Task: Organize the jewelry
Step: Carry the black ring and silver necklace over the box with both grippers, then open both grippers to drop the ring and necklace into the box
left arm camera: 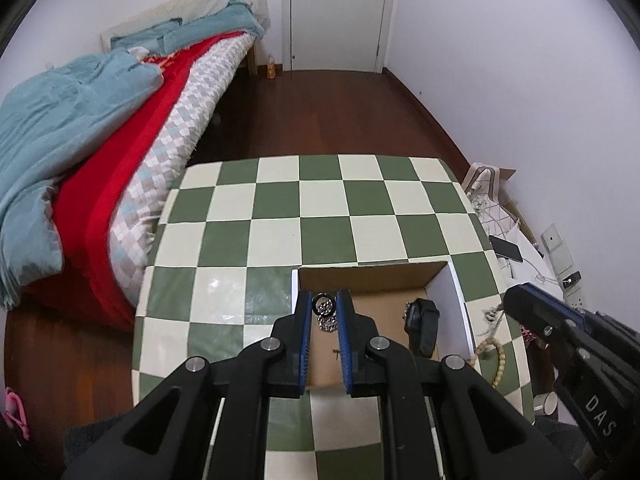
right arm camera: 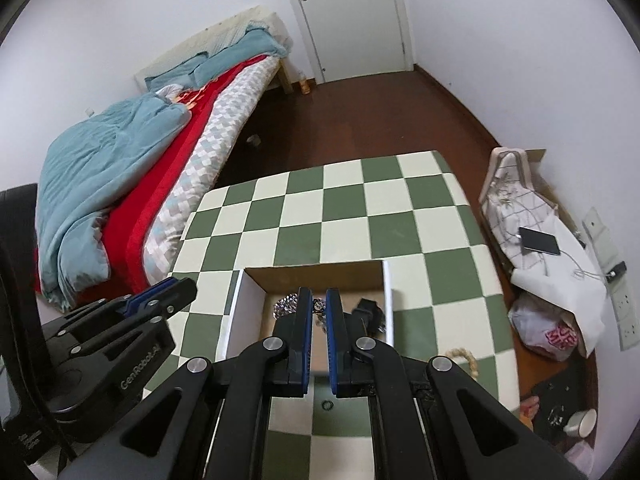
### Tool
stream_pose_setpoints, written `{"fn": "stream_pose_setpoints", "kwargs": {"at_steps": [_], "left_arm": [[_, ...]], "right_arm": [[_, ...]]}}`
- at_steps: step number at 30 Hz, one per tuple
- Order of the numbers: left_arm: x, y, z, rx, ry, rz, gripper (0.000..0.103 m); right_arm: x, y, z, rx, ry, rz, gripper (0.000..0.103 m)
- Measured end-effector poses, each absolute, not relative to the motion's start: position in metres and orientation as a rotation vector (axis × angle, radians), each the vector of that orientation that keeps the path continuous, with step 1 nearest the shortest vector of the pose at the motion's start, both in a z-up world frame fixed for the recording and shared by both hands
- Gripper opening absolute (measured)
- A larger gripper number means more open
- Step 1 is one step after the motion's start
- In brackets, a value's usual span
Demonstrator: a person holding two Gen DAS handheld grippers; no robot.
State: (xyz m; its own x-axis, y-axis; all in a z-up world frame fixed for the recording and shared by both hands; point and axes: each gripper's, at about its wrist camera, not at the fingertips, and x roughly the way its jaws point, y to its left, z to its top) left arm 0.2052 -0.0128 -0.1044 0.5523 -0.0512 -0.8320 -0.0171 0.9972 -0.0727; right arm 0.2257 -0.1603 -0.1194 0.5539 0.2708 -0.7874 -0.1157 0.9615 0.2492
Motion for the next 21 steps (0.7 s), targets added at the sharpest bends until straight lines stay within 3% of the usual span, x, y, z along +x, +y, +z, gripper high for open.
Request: {"fn": "stream_pose_setpoints", "kwargs": {"at_steps": [9, 11, 12, 13, 14, 16, 18, 20, 21], "left_arm": [[0.243, -0.007, -0.147, -0.128, 1.102, -0.049, 0.011], [0.250, -0.005, -0.154, -0.157, 1.129, -0.049, 0.018], [0.253, -0.004, -0.157, -0.164, 1.141, -0.037, 0.024], [0.255, -0.004, -0.159, -0.161, 1.147, -0.025, 0.044], [0.256, -0.004, -0.160, -0.155, 1.143, -0.009, 0.073], [0.257, -0.002, -0.159, -0.139, 1.122, 0.024, 0.088], [0.258, 0.003, -0.161, -0.140, 1.124, 0.043, 0.097], [0.257, 0.004, -0.162, -0.114, 1.119, 0.069, 0.103], [0.257, 0.004, -0.162, -0.097, 1.115, 0.081, 0.103]], "right_arm": [[0.287, -0.148, -0.163, 0.236, 1.079, 0.318, 0.007], [0.303, -0.147, -0.180, 0.270, 1.159, 0.349, 0.008], [0.308, -0.148, -0.188, 0.284, 1.185, 0.347, 0.008], [0.313, -0.149, -0.195, 0.289, 1.210, 0.344, 0.008], [0.317, -0.151, -0.202, 0.280, 1.233, 0.334, 0.009], [0.317, -0.156, -0.211, 0.250, 1.247, 0.298, 0.035], [0.317, -0.165, -0.214, 0.234, 1.247, 0.244, 0.070], [0.315, -0.176, -0.217, 0.222, 1.238, 0.205, 0.086], [0.312, -0.179, -0.217, 0.200, 1.235, 0.181, 0.086]]}}
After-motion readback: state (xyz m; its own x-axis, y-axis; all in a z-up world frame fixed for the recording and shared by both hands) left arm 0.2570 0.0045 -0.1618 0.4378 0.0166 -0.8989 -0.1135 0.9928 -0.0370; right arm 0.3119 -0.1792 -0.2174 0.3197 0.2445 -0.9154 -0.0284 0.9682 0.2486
